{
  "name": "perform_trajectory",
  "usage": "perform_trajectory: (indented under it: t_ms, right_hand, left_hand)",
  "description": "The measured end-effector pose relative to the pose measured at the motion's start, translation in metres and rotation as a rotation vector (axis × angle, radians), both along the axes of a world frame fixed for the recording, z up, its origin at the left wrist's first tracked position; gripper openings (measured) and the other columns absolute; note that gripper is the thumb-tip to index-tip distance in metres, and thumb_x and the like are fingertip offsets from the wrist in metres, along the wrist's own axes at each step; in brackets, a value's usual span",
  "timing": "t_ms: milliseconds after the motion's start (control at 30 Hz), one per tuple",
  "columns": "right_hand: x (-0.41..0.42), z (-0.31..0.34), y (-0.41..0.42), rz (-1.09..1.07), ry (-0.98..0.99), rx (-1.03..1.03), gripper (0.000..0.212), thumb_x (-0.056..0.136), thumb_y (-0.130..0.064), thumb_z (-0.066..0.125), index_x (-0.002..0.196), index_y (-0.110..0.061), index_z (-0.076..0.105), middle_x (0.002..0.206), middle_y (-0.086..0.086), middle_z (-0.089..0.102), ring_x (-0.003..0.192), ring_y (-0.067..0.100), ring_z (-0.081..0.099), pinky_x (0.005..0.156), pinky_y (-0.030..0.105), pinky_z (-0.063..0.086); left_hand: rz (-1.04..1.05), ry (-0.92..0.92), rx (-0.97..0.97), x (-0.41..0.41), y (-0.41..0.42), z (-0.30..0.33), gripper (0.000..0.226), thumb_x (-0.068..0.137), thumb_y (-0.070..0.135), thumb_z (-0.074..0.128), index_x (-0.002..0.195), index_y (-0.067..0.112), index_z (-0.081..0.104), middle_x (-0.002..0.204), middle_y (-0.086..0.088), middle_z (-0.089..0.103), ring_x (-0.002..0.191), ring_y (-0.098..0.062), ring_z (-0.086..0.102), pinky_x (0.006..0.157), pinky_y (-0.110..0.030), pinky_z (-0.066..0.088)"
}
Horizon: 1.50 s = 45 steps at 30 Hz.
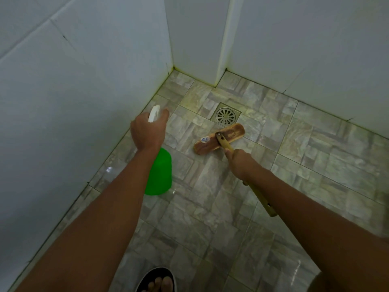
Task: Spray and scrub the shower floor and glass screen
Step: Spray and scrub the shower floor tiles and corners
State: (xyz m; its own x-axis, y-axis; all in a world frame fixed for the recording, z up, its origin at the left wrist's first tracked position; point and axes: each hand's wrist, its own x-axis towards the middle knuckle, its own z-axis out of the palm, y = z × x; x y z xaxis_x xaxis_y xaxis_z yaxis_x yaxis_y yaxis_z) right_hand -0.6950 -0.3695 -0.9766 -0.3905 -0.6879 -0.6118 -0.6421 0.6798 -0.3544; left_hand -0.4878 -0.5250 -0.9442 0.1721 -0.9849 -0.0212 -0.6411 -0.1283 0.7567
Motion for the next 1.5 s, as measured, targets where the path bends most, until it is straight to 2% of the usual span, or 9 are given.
perform_trajectory:
  t_ms: [167,367,500,667,900,1067,1167,1267,1500]
  right_hand:
    - [0.002,0.004,-0.002,-0.052,-0.036,0.023,0.056,0.101,-0.055,0.024,0.106,-0.006,0.050,0.091,0.014,0.058,0.062,0.024,0.059,0.038,0.027,0.041]
    - [0.003,0.008,-0.003,-0.085,-0.077,0.032,0.056,0.101,-0.055,0.026,0.109,-0.006,0.052,0.087,0.013,0.059,0.060,0.026,0.060,0.035,0.026,0.043]
    - [0.004,0.009,-0.003,-0.092,-0.080,0.038,0.056,0.101,-0.055,0.026,0.110,-0.006,0.052,0.084,0.011,0.058,0.060,0.025,0.059,0.035,0.024,0.040]
    - [0.003,0.012,-0.005,-0.106,-0.100,0.043,0.059,0.100,-0.057,0.026,0.112,-0.005,0.052,0.092,0.016,0.061,0.060,0.027,0.060,0.033,0.023,0.041]
    - [-0.003,0.028,-0.023,-0.005,-0.037,-0.013,0.051,0.102,-0.052,0.027,0.110,-0.009,0.053,0.087,0.010,0.058,0.061,0.024,0.062,0.035,0.023,0.043]
    - [-0.002,0.053,-0.085,0.167,0.116,-0.134,0.049,0.103,-0.050,0.027,0.099,-0.008,0.054,0.079,0.009,0.056,0.055,0.025,0.062,0.035,0.027,0.046]
    - [0.012,0.059,-0.149,0.310,0.213,-0.211,0.044,0.106,-0.036,0.028,0.113,-0.004,0.057,0.091,0.015,0.061,0.064,0.029,0.063,0.048,0.030,0.051]
    - [0.037,0.060,-0.212,0.393,0.190,-0.309,0.051,0.103,-0.011,0.028,0.153,-0.013,0.023,0.106,0.017,0.055,0.086,0.030,0.059,0.068,0.036,0.045]
    - [0.041,0.021,-0.284,0.720,0.382,-0.086,0.073,0.097,-0.002,0.033,0.155,-0.033,0.004,0.132,0.030,0.039,0.060,0.023,0.051,0.038,0.030,0.041]
  left_hand:
    - [-0.109,-0.007,0.026,0.003,-0.005,-0.001,0.055,0.082,0.060,0.079,0.060,0.017,0.052,0.060,0.002,0.053,0.065,-0.025,0.057,0.061,-0.032,0.036]
    - [-0.071,0.016,0.015,0.005,-0.001,-0.001,0.043,0.082,0.050,0.079,0.076,0.008,0.076,0.065,-0.004,0.065,0.063,-0.024,0.064,0.056,-0.033,0.043]
    - [-0.084,-0.016,0.010,0.007,-0.005,-0.001,0.048,0.082,0.052,0.081,0.071,0.007,0.065,0.069,-0.009,0.061,0.069,-0.027,0.060,0.061,-0.033,0.035]
    - [-0.078,-0.017,0.023,0.010,-0.006,0.001,0.050,0.081,0.055,0.076,0.084,0.005,0.079,0.077,-0.015,0.074,0.076,-0.031,0.071,0.062,-0.038,0.051]
    - [-0.218,-0.071,-0.036,0.025,-0.018,-0.005,0.054,0.075,0.057,0.077,0.066,0.008,0.054,0.064,-0.014,0.055,0.061,-0.028,0.056,0.059,-0.036,0.038]
    - [-0.074,-0.045,-0.022,0.043,-0.028,-0.003,0.046,0.083,0.047,0.080,0.073,0.002,0.074,0.063,-0.015,0.061,0.067,-0.028,0.067,0.058,-0.031,0.034]
    - [-0.056,-0.036,-0.073,0.048,-0.032,-0.008,0.046,0.079,0.049,0.080,0.062,0.010,0.061,0.063,-0.022,0.060,0.073,-0.037,0.070,0.059,-0.036,0.037]
    - [-0.129,-0.018,-0.118,0.050,-0.026,-0.014,0.054,0.079,0.051,0.080,0.056,0.016,0.045,0.051,0.000,0.040,0.062,-0.038,0.058,0.058,-0.035,0.031]
    - [-0.217,0.073,-0.163,0.045,-0.020,-0.020,0.048,0.080,0.043,0.082,0.060,0.022,0.044,0.053,0.015,0.037,0.047,-0.002,0.034,0.047,-0.023,0.023]
